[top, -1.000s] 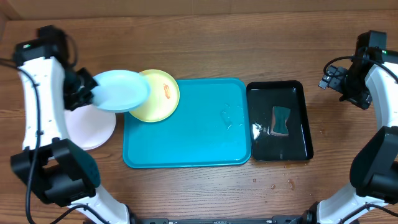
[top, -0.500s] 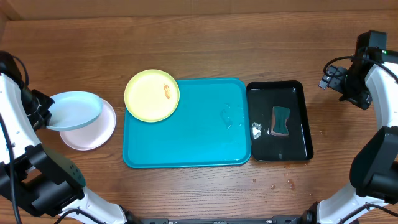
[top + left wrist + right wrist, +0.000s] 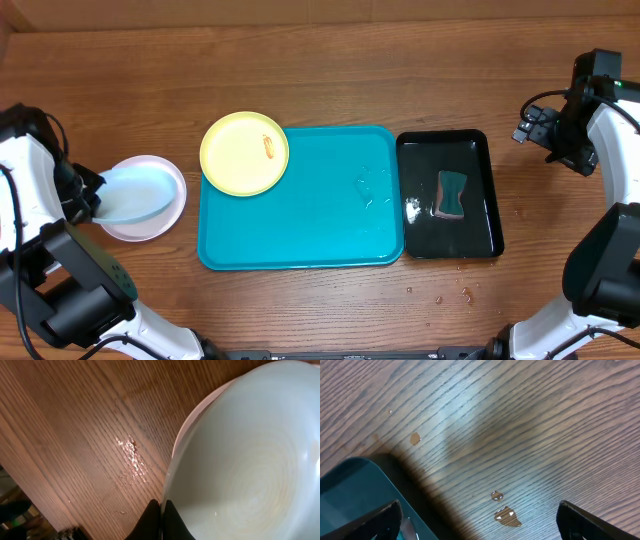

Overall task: Clean dirty plates on tray and stack at the side
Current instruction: 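Lower light-blue plate onto white plate and open left gripper, then move left gripper to yellow plate rim and grip it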

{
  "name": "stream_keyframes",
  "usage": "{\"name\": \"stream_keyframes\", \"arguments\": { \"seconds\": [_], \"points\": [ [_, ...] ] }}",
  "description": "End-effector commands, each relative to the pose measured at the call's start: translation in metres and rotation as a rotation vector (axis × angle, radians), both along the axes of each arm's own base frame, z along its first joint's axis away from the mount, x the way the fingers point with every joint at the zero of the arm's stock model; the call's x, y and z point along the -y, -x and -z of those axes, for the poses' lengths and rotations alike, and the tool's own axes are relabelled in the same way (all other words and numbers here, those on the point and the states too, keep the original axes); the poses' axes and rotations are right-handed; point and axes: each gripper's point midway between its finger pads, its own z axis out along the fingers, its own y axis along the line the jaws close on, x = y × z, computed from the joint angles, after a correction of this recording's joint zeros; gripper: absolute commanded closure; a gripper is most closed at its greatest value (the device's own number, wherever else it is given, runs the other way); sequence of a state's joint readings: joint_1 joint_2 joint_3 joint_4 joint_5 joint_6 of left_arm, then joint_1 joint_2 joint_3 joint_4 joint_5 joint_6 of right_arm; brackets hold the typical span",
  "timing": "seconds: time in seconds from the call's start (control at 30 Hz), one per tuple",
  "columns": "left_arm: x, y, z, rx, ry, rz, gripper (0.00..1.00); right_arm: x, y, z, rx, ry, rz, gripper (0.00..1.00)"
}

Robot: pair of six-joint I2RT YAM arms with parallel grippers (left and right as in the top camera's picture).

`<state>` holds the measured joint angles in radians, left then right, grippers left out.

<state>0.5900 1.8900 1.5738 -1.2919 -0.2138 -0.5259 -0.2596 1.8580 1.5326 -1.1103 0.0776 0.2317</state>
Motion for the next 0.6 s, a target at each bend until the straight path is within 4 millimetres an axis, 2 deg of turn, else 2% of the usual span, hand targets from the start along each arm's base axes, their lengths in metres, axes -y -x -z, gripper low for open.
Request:
{"name": "stream_keyframes", "arguments": {
  "seconds": [0.0,0.03,0.2,0.33,0.4,0.57],
  "points": [
    [0.001,0.002,0.006,-0.006,-0.001,-0.022,0.96,0.001,-0.004,-0.009,0.031,0.007,0.004,0.0],
    [0.001,0.001,0.006,-0.004,-0.002,-0.022,0.94,0.001,-0.004,-0.009,0.031,0.007,0.004,0.0],
    [0.005,-0.005,0.008,0.028,0.028,-0.018,0.62,0.001,-0.004,-0.009,0.031,0.007,0.004,0.0],
    [0.016,-0.016,0.01,0.083,0.102,0.034,0.45,0.001,-0.004,-0.009,0.031,0.007,0.004,0.0],
    [0.025,-0.023,0.011,0.12,0.153,0.068,0.39,0.001,-0.004,-0.009,0.031,0.007,0.004,0.0],
    [0.046,-0.042,0.01,0.189,0.235,0.185,0.39,0.001,-0.004,-0.009,0.031,0.007,0.004,0.0]
  ]
}}
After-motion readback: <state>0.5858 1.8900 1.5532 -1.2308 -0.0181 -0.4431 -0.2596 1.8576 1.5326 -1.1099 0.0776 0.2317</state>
